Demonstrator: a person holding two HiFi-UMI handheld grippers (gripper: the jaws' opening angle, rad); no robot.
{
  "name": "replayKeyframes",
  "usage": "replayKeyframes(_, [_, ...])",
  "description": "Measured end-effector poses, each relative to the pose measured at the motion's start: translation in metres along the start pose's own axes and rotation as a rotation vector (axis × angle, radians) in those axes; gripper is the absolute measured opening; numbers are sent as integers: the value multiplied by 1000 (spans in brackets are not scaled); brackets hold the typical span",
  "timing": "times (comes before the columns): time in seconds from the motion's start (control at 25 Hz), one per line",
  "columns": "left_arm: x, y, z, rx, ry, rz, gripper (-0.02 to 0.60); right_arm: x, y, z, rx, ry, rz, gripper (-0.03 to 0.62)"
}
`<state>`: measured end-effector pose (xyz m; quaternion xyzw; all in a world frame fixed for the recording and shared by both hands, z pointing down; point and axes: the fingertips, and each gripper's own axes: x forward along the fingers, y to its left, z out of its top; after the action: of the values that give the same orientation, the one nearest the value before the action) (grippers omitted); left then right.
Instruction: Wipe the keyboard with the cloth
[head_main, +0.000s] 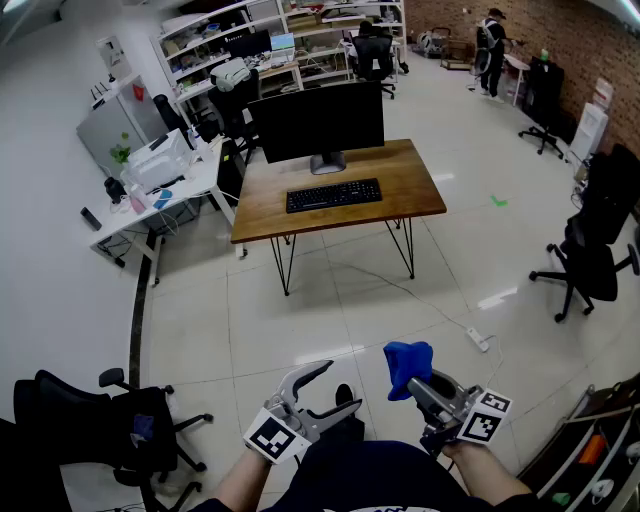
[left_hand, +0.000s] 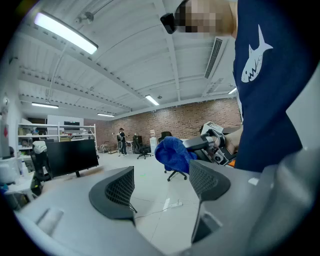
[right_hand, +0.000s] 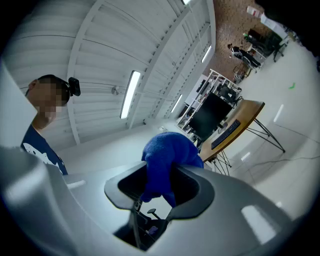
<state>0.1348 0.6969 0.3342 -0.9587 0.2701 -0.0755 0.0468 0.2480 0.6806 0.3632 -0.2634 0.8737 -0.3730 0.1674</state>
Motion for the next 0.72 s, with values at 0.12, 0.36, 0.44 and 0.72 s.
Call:
replayKeyframes(0.12, [10, 29, -7, -9, 12, 0, 336, 20, -14, 11, 10, -4, -10, 140])
replayKeyframes(0.36, [35, 95, -20, -46, -7, -15, 334, 65, -61, 37, 18, -12, -83, 141])
replayKeyframes(0.44, [40, 125, -29, -111, -2, -19, 334, 88, -73, 50, 11, -18, -105, 140])
replayKeyframes(0.72, [60, 224, -37, -167, -19, -66, 334, 168, -106, 97, -37, -57, -163, 141])
